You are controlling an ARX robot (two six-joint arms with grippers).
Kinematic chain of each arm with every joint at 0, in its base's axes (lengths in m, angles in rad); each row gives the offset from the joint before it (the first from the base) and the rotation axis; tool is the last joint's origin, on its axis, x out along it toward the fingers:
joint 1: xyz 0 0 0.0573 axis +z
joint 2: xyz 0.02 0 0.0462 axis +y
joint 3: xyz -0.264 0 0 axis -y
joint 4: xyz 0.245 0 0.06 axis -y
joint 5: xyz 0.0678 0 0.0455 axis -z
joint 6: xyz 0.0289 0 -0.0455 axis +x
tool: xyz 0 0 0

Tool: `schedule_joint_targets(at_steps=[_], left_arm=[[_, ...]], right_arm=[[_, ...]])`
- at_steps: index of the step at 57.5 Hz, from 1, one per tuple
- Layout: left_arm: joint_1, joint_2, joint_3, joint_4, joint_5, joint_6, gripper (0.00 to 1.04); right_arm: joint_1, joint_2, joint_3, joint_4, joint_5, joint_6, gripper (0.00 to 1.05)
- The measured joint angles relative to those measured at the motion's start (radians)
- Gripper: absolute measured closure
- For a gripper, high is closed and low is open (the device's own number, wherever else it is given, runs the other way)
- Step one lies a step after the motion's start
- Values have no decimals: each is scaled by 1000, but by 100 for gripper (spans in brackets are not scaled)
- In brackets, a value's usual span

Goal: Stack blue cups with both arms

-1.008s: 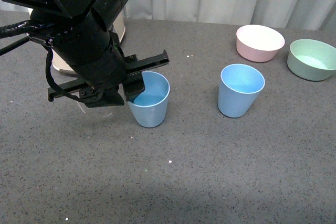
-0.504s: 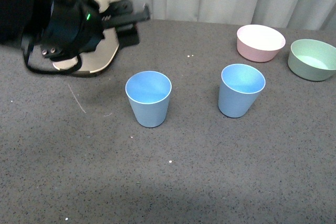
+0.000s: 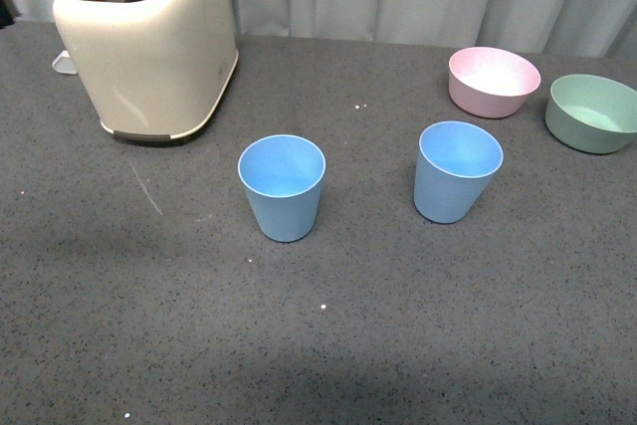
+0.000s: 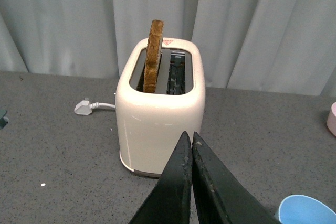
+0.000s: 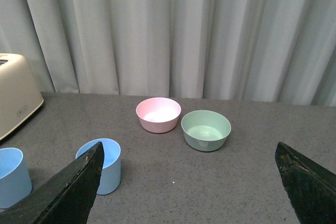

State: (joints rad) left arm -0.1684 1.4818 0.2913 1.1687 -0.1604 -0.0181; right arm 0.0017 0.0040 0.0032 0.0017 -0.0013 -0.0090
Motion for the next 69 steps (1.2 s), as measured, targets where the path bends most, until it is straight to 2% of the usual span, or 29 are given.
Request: schedule_joint_targets(at_steps=[29,33,37,69], left_arm=[[89,-377,-200,-171,85,10,101],[133,-436,-219,-212,148,11,101],[159,-495,-233,-254,153,11,101],[166,-915,-272,-610,158,10,101]], right_arm=[[0,0,0,0,0,0,10],[0,0,0,0,0,0,10],[0,0,0,0,0,0,10],[0,0,0,0,0,0,10]])
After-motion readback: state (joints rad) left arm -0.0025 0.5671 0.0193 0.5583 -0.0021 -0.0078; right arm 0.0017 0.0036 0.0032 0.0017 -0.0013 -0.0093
